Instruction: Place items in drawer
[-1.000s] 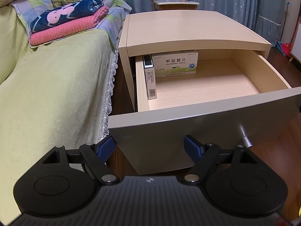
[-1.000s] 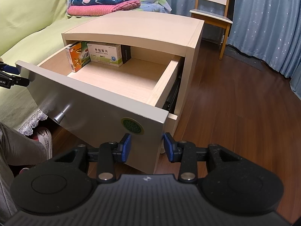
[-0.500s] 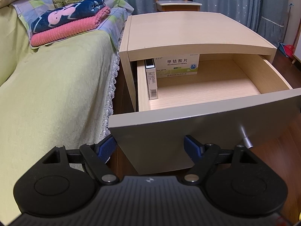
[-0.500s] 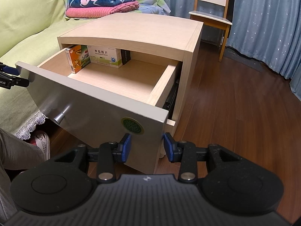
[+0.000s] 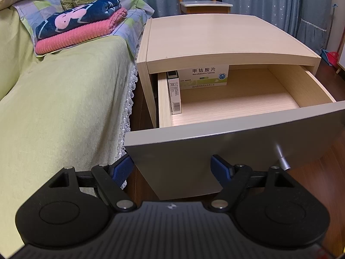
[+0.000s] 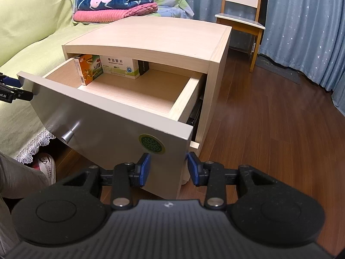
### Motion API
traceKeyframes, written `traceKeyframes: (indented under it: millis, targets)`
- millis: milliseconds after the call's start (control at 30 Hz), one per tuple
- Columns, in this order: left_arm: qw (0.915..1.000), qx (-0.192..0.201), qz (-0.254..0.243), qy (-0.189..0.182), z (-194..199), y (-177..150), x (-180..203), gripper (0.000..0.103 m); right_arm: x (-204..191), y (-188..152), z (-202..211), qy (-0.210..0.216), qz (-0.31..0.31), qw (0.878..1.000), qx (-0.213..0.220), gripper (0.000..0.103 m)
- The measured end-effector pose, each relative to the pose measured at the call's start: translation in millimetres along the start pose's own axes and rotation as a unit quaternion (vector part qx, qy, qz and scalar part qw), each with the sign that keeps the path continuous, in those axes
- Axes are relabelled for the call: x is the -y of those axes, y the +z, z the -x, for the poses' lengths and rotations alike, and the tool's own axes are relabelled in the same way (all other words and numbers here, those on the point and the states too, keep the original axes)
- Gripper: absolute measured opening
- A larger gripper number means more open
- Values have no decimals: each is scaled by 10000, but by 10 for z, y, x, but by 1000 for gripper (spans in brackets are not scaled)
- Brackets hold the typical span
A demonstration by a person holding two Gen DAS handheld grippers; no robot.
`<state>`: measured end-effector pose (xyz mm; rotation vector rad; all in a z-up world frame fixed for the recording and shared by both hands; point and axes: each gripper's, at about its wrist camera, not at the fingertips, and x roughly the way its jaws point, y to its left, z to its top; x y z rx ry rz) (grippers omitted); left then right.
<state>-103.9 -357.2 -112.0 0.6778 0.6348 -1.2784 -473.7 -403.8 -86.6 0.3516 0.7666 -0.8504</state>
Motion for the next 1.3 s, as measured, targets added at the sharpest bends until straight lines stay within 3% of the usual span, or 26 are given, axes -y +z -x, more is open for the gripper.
traceKeyframes:
  millis: [1300]
  targets:
    - [9999,62,2,80,-151,143,-10,78,97,152,-171,-74,-17,10000,54,34]
